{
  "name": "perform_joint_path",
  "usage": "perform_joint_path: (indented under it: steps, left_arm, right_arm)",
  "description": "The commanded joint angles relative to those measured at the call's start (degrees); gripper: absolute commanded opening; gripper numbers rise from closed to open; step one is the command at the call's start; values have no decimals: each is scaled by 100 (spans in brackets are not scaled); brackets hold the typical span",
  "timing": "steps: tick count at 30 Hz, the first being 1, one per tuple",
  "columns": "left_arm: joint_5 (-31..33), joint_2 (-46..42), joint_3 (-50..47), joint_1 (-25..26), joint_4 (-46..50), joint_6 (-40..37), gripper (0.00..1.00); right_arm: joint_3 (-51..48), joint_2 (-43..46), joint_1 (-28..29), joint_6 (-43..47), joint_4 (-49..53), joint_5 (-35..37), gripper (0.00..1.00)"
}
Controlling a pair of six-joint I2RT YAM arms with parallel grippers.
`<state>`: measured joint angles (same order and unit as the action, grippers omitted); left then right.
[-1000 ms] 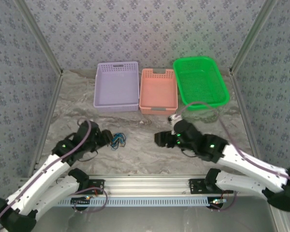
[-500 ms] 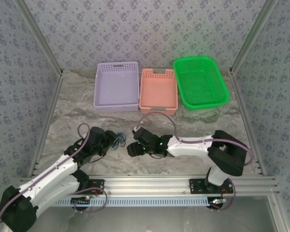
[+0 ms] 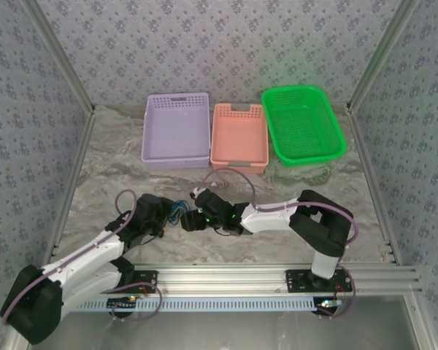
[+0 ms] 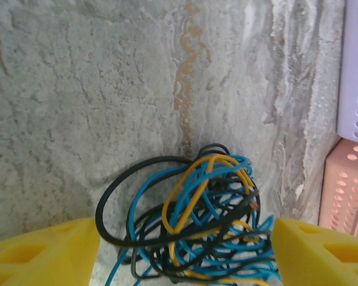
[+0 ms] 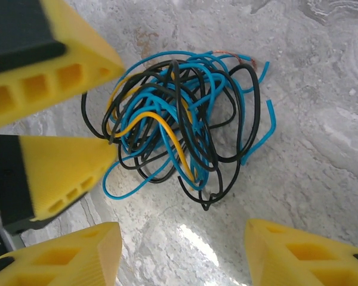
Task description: Untangle the cables
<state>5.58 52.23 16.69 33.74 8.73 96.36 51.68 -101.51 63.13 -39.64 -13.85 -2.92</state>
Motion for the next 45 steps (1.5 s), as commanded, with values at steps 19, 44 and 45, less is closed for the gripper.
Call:
perform_joint_path:
  steps: [19, 44, 45]
  left_arm:
    - [-198, 873, 586, -479, -168, -796, 0]
    - [-750, 1243, 2591, -375, 992, -3626, 0]
    - [-818, 1231, 2426, -331, 734, -3425, 0]
  right_arm:
    - [1019, -936, -159, 928, 820, 543, 0]
    - [589, 1111, 225, 2242, 3443, 1400, 44]
    - [458, 1361, 233, 2038, 3281, 1340, 47]
